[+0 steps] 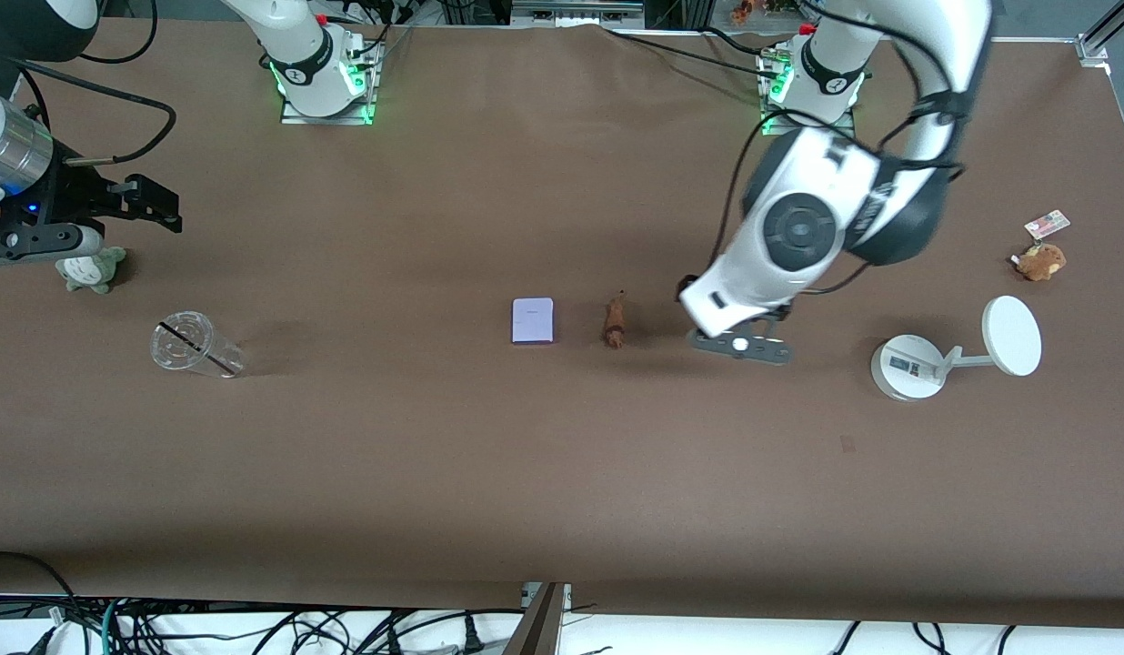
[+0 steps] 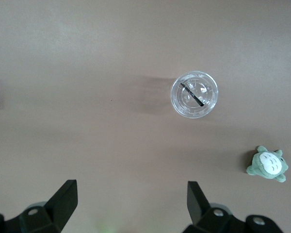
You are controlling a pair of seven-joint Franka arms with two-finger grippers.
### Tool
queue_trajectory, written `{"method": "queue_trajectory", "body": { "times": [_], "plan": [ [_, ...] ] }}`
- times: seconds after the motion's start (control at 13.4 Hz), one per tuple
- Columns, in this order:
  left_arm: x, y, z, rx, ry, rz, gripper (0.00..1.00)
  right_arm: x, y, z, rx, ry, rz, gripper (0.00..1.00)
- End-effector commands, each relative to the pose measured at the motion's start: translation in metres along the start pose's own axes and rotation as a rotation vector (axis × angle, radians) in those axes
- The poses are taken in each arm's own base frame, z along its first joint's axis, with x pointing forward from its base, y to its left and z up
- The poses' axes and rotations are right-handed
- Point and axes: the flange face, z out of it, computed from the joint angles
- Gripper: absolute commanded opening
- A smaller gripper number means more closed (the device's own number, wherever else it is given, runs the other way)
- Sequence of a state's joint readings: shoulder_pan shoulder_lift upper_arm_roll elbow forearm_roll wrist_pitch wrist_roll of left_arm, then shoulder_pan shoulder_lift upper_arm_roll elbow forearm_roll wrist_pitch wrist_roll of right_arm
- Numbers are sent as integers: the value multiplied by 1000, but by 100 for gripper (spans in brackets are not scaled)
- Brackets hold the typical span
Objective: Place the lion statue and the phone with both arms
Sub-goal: 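Reach the left gripper down to the brown lion statue and grasp it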
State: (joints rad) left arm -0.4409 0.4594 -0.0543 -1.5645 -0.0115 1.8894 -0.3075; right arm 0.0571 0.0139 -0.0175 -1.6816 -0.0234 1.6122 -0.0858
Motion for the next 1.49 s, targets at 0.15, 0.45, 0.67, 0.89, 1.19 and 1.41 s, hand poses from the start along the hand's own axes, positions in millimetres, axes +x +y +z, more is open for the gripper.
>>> {"method": "queue_trajectory", "body": {
  "times": [0.15,0.45,0.67,0.89,1.19,1.41],
  "plan": [
    [14,58,51,-15,72,35,100,-6,0,-2,15,2,5,100],
    [-2,95,109,-44,160,-15,100,-5,0,-1,15,0,6,100],
    [-10,97,142,-51,176,-8,100,-6,0,-2,15,2,9,100],
    [-13,107,164,-59,190,7,100,-5,1,-1,15,-1,8,100],
    [-14,108,172,-56,176,-10,55,-6,3,-1,15,-1,6,100],
    [-16,112,171,-59,175,-44,16,-6,4,-1,16,-1,9,100]
  ]
}}
